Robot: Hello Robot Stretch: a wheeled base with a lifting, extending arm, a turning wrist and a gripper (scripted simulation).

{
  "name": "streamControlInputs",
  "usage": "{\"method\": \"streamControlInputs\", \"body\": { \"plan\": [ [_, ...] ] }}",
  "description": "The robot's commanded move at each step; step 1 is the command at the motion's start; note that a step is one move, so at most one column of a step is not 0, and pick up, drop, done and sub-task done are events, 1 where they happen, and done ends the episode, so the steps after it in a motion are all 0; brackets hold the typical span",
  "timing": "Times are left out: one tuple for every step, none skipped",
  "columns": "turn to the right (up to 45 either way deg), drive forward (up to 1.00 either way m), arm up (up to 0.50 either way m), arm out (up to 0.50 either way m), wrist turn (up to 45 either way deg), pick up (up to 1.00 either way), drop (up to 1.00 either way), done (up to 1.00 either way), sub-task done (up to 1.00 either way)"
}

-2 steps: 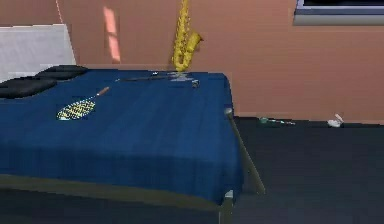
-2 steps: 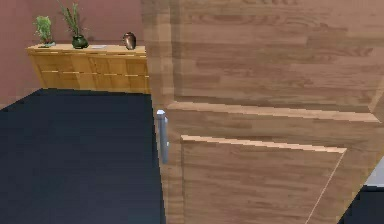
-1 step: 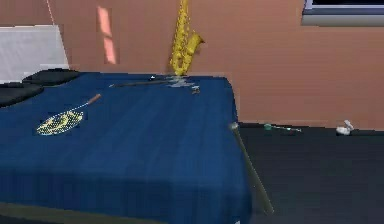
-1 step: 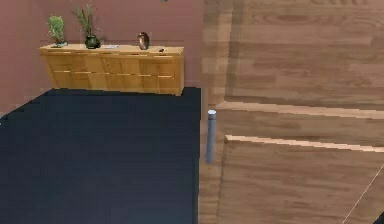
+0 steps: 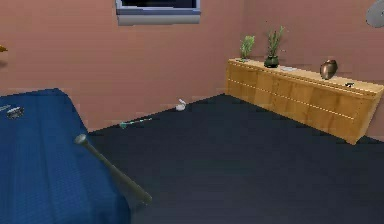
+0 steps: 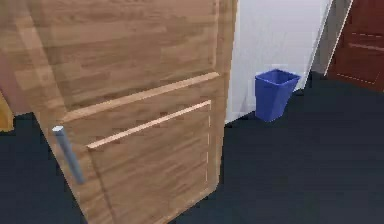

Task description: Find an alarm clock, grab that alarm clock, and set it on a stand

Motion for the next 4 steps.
{"method": "streamControlInputs", "body": {
  "plan": [
    [0.0, 1.00, 0.00, 0.00, 0.0, 0.00, 0.00, 0.00, 0.00],
    [6.0, 0.00, 0.00, 0.00, 0.0, 0.00, 0.00, 0.00, 0.00],
    [3.0, 0.00, 0.00, 0.00, 0.0, 0.00, 0.00, 0.00, 0.00],
    [0.0, 0.40, 0.00, 0.00, 0.0, 0.00, 0.00, 0.00, 0.00]
  ]
}}
